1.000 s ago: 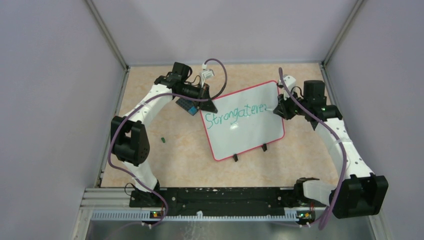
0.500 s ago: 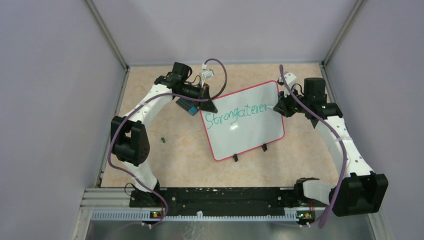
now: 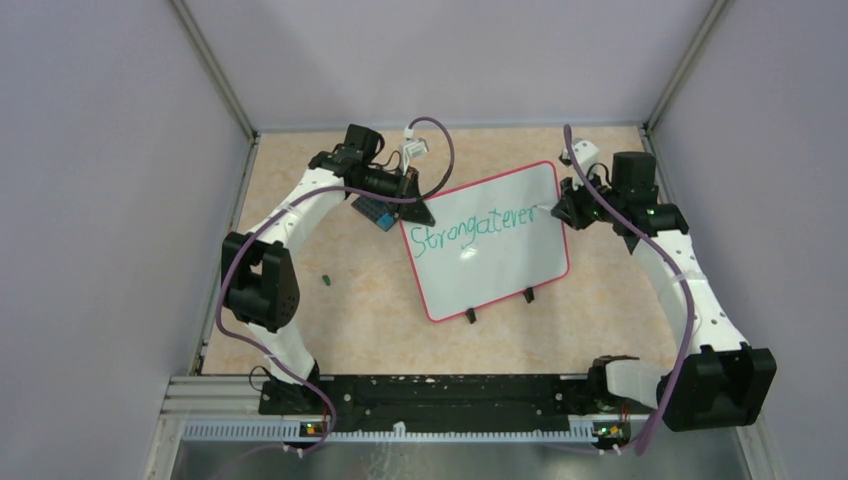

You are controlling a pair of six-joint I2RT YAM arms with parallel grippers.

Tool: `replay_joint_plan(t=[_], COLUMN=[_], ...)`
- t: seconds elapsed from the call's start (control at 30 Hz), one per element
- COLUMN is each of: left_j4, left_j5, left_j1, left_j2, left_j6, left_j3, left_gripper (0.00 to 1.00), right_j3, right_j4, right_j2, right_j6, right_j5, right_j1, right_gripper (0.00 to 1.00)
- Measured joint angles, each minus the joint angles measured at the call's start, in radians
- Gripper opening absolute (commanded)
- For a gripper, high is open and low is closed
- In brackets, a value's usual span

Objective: Write a sentence on the whiteboard

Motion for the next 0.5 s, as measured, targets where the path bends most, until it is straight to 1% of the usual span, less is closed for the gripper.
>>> replay_joint_plan(t=[0.5], left_j4=[0.000], left_j5=[0.002], left_j1=[0.000], left_j2=[0.000], left_j6=[0.001], left_j3=[0.000], left_gripper=[0.00], right_j3=[0.006], right_j4=[-0.010], right_j2=[-0.020], right_j6=[-0.009], right_j5=[-0.008], right_j1=[-0.001], right_gripper=[0.00])
